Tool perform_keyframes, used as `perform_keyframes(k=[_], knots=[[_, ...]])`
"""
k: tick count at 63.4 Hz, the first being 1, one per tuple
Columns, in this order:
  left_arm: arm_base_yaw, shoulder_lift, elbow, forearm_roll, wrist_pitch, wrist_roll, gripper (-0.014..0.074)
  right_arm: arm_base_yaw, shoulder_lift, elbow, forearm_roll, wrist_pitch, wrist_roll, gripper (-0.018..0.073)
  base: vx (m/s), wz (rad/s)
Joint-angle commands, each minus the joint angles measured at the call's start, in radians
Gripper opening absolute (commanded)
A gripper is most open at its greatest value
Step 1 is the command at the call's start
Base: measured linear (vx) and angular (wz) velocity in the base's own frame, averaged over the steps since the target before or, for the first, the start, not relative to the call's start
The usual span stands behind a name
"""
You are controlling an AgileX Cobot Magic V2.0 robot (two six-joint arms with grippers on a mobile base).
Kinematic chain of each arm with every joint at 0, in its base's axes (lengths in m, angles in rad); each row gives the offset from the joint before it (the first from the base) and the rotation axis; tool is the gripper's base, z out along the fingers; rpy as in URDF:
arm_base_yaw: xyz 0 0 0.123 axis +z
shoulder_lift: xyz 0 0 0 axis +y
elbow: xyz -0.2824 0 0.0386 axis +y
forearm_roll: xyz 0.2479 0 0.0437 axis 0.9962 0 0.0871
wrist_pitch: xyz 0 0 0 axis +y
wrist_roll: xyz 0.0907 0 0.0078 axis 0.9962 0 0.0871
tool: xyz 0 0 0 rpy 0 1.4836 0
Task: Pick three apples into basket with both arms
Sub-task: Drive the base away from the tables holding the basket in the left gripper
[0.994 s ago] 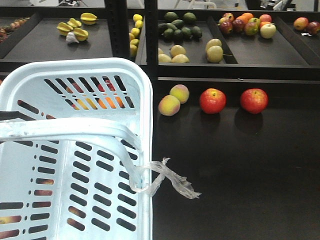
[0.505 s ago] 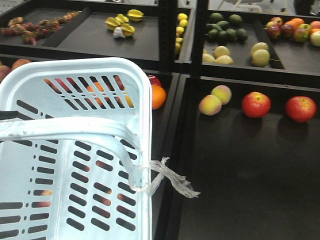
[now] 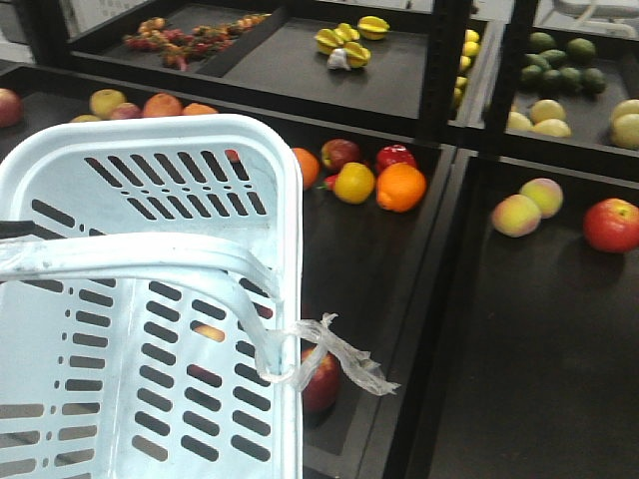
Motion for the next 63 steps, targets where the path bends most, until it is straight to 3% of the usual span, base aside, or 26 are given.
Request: perform_keyframes(k=[1,63], knots=[[-0.006,-0.004,-0.033,-0.019,-0.098,-0.012,-0.0007,-0.006,-0.010,0.013,-0.001,-0.075,0.001,-0.0009,-0.07,0.35],[-0.006,-0.004,-0.033,-0.019,-0.098,-0.012,-0.0007,-0.006,-0.010,0.013,-0.001,-0.075,0.001,-0.0009,-0.08,0.47]])
